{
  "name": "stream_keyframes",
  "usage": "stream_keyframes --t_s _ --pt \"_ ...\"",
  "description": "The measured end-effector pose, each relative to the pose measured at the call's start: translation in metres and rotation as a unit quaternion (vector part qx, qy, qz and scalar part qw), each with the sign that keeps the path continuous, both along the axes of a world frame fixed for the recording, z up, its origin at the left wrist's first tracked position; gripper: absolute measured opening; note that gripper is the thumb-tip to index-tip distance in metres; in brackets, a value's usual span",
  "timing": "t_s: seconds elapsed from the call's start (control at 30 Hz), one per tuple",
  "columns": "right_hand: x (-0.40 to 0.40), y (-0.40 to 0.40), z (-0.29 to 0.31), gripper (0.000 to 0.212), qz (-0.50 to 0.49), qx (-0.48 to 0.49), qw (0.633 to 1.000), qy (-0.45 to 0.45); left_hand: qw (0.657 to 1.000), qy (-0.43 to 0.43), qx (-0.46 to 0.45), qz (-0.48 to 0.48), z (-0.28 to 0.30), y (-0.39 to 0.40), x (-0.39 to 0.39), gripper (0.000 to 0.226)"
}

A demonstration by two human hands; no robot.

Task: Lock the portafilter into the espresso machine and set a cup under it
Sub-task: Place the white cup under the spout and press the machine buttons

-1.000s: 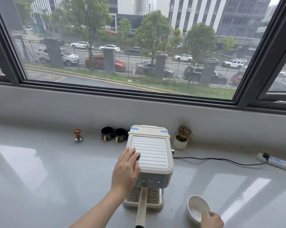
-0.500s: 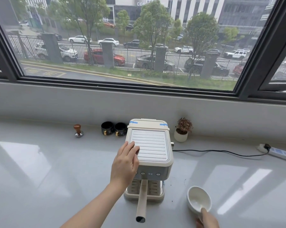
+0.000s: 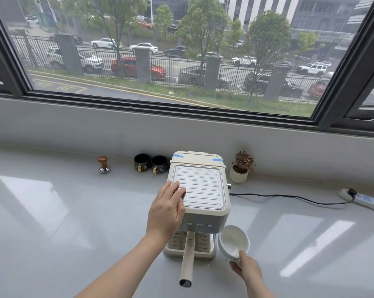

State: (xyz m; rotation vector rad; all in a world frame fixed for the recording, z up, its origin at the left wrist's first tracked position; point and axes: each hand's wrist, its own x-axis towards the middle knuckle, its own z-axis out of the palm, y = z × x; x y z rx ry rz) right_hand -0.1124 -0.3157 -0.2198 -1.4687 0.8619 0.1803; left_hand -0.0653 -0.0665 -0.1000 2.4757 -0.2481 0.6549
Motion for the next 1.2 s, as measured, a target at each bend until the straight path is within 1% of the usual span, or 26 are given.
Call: stream_keyframes --t_s 0.07,0.23,0.37,0.47,0.67,0.8,0.87,0.97,1.13,1.2 --pt "0.007 0.012 0.001 0.029 0.024 0.003 1.0 -0.003 1.0 0.001 0.003 -0.001 0.0 0.0 0.001 0.038" --pt "0.023 0.033 -0.002 0.03 0.101 -0.036 0.994 0.008 1.0 0.006 0.013 -0.004 0.0 0.001 0.001 0.036" --pt "0.032 0.041 -0.006 0.036 0.141 -0.071 0.987 0.013 1.0 0.012 0.017 -0.006 0.001 0.001 0.001 0.037" --pt "0.04 0.042 -0.007 0.039 0.16 -0.092 0.983 0.017 1.0 0.011 0.014 -0.006 0.002 0.002 0.0 0.036" --pt "0.048 0.049 -0.009 0.041 0.202 -0.102 0.974 0.013 1.0 0.005 0.014 -0.01 0.004 0.003 0.0 0.036" --pt "0.048 0.064 -0.01 0.036 0.231 -0.094 0.968 0.024 1.0 0.003 0.018 -0.014 0.004 0.005 0.0 0.036" --pt "0.049 0.069 -0.01 0.035 0.246 -0.096 0.964 0.015 1.0 0.003 0.016 -0.02 0.003 0.006 0.001 0.036" --pt "0.051 0.071 -0.007 0.039 0.263 -0.106 0.959 0.015 0.999 0.008 0.011 -0.03 0.001 0.01 0.002 0.037" --pt "0.055 0.071 -0.005 0.044 0.298 -0.119 0.946 0.039 0.999 0.011 0.008 -0.035 -0.002 0.012 0.003 0.037" --pt "0.056 0.074 -0.004 0.043 0.307 -0.12 0.943 0.041 0.999 0.011 0.007 -0.035 -0.002 0.012 0.003 0.037"
